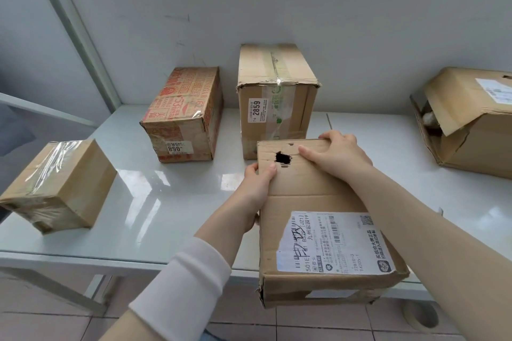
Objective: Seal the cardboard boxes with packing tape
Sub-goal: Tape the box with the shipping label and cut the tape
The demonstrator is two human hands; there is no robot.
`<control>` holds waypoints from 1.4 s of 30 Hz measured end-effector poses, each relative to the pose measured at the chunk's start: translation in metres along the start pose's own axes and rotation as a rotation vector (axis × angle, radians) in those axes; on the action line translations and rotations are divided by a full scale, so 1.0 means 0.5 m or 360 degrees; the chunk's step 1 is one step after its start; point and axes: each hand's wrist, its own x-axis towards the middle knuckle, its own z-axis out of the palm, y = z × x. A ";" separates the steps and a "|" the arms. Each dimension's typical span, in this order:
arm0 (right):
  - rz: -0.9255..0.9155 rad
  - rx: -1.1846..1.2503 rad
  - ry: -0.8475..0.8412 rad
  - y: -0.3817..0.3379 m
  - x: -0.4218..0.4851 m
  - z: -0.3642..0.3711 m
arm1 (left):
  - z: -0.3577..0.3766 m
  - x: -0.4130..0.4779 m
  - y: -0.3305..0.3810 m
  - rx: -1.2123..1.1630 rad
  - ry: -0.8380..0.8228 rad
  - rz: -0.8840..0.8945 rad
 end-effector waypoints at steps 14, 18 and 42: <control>0.0064 0.0016 0.0016 -0.008 0.004 0.001 | 0.002 0.021 0.029 0.0118 0.0022 0.0029; 0.0074 0.0085 -0.0106 -0.002 0.003 -0.010 | -0.016 0.004 0.003 0.0212 -0.0146 0.0063; -0.0022 0.0267 -0.0074 0.011 -0.003 -0.010 | 0.003 -0.005 -0.005 0.0239 0.0012 0.0336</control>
